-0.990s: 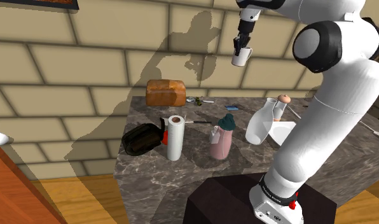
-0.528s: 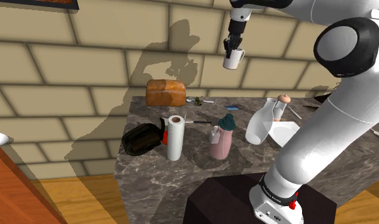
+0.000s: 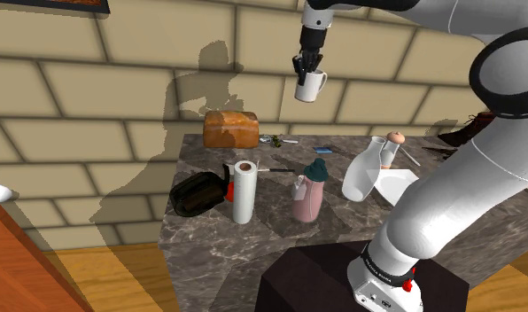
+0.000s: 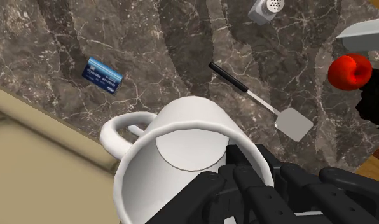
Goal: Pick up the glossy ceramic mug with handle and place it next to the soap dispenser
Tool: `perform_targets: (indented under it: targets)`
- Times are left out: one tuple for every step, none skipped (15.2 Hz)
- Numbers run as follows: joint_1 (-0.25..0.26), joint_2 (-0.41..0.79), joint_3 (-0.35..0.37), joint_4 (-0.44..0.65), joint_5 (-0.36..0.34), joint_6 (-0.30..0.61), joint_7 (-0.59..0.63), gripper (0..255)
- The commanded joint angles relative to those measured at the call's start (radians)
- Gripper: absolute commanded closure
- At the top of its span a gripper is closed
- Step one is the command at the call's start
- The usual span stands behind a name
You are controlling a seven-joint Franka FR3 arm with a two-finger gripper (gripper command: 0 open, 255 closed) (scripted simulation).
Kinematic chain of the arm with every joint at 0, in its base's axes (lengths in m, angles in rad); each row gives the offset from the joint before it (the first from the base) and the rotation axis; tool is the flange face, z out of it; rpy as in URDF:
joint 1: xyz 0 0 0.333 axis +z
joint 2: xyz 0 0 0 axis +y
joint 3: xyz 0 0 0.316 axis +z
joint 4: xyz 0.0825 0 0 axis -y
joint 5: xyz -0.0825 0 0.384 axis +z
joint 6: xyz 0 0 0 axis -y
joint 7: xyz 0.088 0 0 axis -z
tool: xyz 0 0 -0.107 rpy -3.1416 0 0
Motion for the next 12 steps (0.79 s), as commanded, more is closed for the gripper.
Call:
perform_targets:
  targets:
    - [0.018,-0.012,0.030,-0.015,0.002,0.001,0.049,255]
    - [0.027,-0.017,0.046,-0.021,0.003,0.000,0.074,255]
    - [0.036,-0.022,0.062,-0.026,0.005,-0.002,0.099,255]
    - [0.046,-0.026,0.077,-0.030,0.007,-0.003,0.124,255]
    - [0.055,-0.028,0.093,-0.033,0.009,-0.004,0.149,255]
    - [0.064,-0.029,0.109,-0.034,0.012,-0.006,0.173,255]
    - [0.073,-0.030,0.125,-0.035,0.015,-0.007,0.198,255]
    - [0.083,-0.029,0.140,-0.034,0.017,-0.009,0.222,255]
    - [0.092,-0.027,0.156,-0.032,0.020,-0.011,0.247,255]
    - [0.101,-0.024,0.172,-0.029,0.023,-0.012,0.271,255]
    - [0.106,-0.022,0.180,-0.027,0.024,-0.013,0.285,255]
    - [0.106,-0.026,0.180,-0.044,0.024,0.001,0.286,255]
